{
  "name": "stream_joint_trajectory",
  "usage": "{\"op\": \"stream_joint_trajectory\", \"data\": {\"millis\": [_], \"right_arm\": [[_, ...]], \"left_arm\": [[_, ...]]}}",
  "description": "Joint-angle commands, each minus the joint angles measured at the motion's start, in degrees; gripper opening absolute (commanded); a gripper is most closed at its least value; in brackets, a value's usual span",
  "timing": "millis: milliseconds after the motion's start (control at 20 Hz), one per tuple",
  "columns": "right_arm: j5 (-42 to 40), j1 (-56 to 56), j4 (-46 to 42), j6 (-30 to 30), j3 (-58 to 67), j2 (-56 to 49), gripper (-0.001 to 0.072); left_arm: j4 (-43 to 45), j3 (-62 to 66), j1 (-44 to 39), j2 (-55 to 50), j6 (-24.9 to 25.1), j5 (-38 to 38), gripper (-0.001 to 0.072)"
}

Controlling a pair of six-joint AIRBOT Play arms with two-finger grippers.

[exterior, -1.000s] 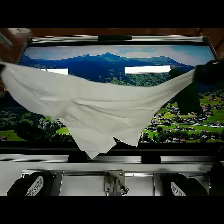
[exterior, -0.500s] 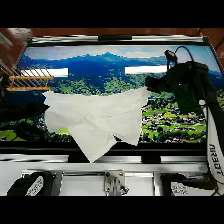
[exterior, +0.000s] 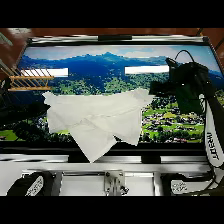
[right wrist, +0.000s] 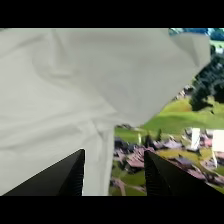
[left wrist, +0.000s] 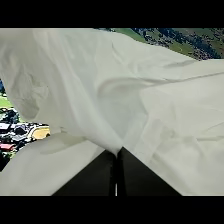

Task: Fold the shirts.

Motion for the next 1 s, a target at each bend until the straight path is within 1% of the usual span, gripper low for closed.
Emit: {"op": "stream_joint_trajectory", "data": {"millis": [0, 50, 100, 150, 200, 350, 500, 650, 800, 950], "right_arm": [[-15.61, -4.48, -0.61, -3.3, -4.35, 0.61, 0.0485], [-16.59, -4.79, 0.76, -3.76, -8.61, 1.51, 0.0485], [-15.87, -4.79, 3.19, -4.28, -13.53, 2.93, 0.0485], [-13.94, -4.37, 6.78, -5.33, -18.86, 4.63, 0.0502], [-11.93, -3.8, 9.27, -6.49, -23.12, 6.12, 0.0548], [-7.56, -1.25, 10.51, -6.16, -31.17, 8.37, 0.0548], [-3.45, 2.93, 11.1, -5.11, -34.42, 8.31, 0.0548], [0.5, 7.48, 11.45, -4.15, -34.82, 8.24, 0.0547], [4.68, 10.69, 11.43, -1.07, -34.86, 7.91, 0.0547], [6.32, 12.46, 11.58, 1.84, -34.86, 6.1, 0.0547]], "left_arm": [[-0.15, -0.13, 0.0, -0.02, 0.0, 0.39, 0.0029], [-0.17, -0.13, 0.0, -0.02, 0.0, 0.37, 0.0028], [-0.17, -0.13, 0.0, -0.02, 0.0, 0.37, 0.0028], [-0.17, -0.13, 0.0, -0.02, 0.02, 0.37, 0.0029], [-0.17, -0.13, 0.0, -0.02, 0.02, 0.37, 0.0028], [-0.17, -0.13, 0.0, -0.02, 0.02, 0.37, 0.0028], [-0.15, -0.13, 0.0, -0.02, 0.02, 0.39, 0.0028], [-0.15, -0.13, 0.0, -0.02, 0.02, 0.39, 0.0028], [-0.15, -0.13, 0.0, -0.02, 0.04, 0.44, 0.0029], [-0.15, -0.09, 0.0, -0.02, 0.04, 0.44, 0.0029]]}}
